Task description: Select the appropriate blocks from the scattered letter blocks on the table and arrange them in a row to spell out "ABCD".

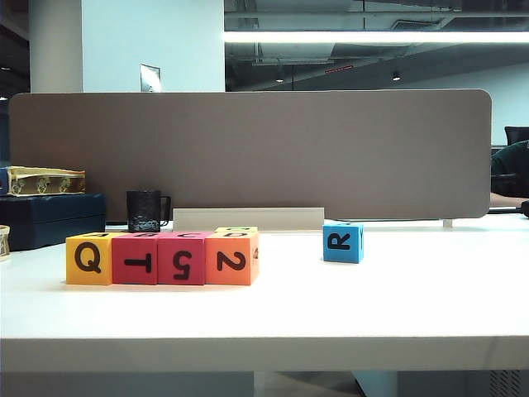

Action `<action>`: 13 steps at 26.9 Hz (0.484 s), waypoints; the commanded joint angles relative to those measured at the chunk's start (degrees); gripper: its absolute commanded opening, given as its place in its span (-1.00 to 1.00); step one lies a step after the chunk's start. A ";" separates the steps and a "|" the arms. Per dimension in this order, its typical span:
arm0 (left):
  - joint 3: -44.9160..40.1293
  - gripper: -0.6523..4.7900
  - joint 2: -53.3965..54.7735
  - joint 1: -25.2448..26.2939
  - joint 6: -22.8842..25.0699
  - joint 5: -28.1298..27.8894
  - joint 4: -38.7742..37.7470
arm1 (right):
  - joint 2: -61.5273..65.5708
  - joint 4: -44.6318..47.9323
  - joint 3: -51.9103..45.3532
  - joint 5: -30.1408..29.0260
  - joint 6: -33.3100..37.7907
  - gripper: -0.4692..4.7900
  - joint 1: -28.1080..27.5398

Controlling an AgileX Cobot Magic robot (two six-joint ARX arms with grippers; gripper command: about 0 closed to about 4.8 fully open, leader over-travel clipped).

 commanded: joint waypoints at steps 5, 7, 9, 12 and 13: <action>0.04 -0.78 0.02 -0.11 0.07 0.22 -0.46 | -2.25 -2.34 -0.15 -0.04 -0.22 -0.82 0.00; 0.04 -0.78 0.02 -0.11 0.07 0.24 -0.46 | -2.25 -2.34 -0.15 -0.09 -1.03 -0.82 0.00; 0.04 -0.78 0.02 -0.11 0.07 0.22 -0.46 | -2.25 -2.34 -0.15 -0.17 -1.57 -0.82 0.00; 0.04 -0.78 0.02 -0.11 0.07 0.22 -0.46 | -2.25 -2.19 -0.15 -0.17 -1.46 -0.82 0.04; 0.04 -0.78 0.02 -0.11 0.07 0.22 -0.46 | -2.25 -2.19 -0.15 -0.15 -1.49 -0.82 0.04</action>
